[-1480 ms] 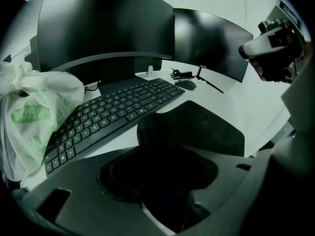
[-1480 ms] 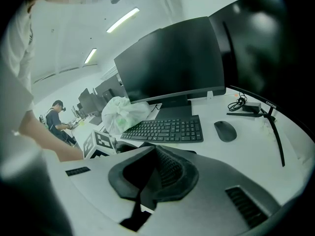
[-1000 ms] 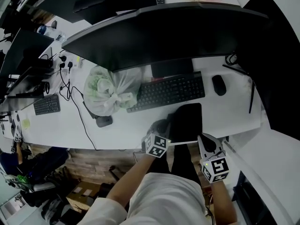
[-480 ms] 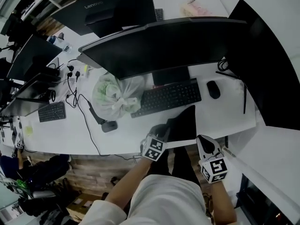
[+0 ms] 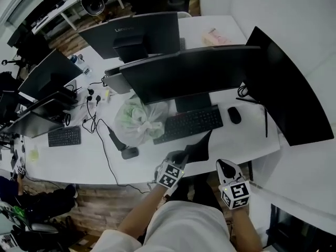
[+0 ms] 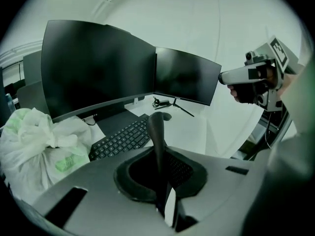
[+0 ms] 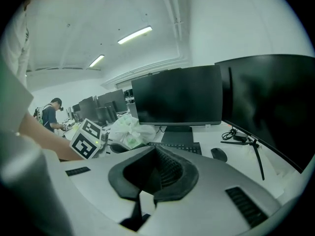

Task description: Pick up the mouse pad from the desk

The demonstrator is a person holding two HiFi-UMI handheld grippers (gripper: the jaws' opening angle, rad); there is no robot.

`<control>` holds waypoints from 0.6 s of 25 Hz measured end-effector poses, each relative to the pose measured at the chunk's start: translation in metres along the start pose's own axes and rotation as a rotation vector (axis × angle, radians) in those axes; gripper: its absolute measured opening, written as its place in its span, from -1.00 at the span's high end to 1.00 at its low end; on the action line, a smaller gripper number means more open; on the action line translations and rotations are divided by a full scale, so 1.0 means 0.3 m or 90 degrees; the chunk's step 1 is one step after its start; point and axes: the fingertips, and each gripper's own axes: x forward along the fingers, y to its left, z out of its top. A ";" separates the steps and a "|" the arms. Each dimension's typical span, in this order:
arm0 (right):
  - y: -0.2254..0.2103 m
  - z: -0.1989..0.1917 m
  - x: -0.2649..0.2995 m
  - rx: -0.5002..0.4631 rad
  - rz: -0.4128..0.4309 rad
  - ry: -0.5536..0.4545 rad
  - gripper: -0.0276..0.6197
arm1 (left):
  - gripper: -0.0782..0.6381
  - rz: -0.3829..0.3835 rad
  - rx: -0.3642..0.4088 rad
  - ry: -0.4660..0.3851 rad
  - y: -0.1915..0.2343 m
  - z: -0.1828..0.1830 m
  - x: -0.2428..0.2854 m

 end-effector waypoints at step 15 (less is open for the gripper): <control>0.174 0.116 -0.118 -0.056 -0.008 -0.053 0.88 | 0.66 0.029 -0.005 -0.087 0.021 0.098 -0.332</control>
